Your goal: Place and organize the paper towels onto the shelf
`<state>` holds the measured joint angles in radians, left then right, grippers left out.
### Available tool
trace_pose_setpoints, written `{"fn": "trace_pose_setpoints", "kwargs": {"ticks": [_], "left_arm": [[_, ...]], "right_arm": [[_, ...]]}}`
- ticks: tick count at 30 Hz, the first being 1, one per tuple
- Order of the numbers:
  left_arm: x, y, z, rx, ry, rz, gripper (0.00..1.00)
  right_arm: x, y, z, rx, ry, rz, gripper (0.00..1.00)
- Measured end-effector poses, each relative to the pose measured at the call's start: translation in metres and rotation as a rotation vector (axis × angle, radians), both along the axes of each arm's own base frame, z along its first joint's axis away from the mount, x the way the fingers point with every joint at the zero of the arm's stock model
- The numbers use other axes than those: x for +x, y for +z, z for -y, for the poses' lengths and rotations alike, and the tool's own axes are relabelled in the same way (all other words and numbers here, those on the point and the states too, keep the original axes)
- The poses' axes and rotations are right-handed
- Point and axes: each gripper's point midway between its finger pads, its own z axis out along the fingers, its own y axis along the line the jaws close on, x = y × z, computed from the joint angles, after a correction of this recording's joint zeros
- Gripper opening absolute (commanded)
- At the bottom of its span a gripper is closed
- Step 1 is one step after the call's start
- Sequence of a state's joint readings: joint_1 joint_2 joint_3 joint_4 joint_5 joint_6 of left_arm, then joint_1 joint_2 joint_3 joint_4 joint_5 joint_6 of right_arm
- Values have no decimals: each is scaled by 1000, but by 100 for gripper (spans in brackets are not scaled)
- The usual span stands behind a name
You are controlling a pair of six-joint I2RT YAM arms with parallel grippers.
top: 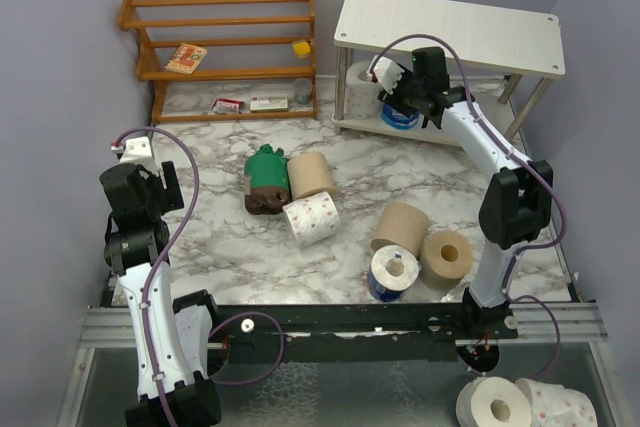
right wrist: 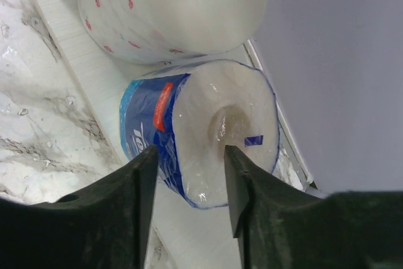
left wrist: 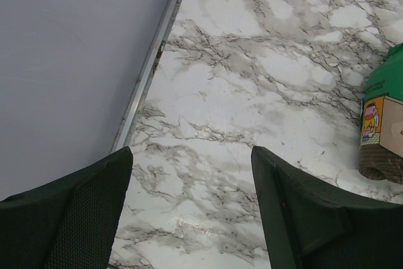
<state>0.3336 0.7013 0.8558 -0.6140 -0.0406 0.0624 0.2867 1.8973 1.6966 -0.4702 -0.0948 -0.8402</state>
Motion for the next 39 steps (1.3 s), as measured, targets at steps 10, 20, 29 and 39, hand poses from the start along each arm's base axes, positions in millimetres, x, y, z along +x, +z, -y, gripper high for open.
{"fn": "trace_pose_setpoints", "kwargs": {"ticks": [10,20,29,39], "left_arm": [[0,0,0,0,0,1,81],[-1,3,0,4,0,11,81],[1,-6,-4,-8,13,-23,82],[-6,-12,-25,-18,101,-47,82]], "right_arm": [[-41,68,-9,106,67,50,100],[-219,59,-31,163,375,-227,100],[-349,12,-42,100,627,-583,97],[-435,6,-57,4,824,-685,90]]}}
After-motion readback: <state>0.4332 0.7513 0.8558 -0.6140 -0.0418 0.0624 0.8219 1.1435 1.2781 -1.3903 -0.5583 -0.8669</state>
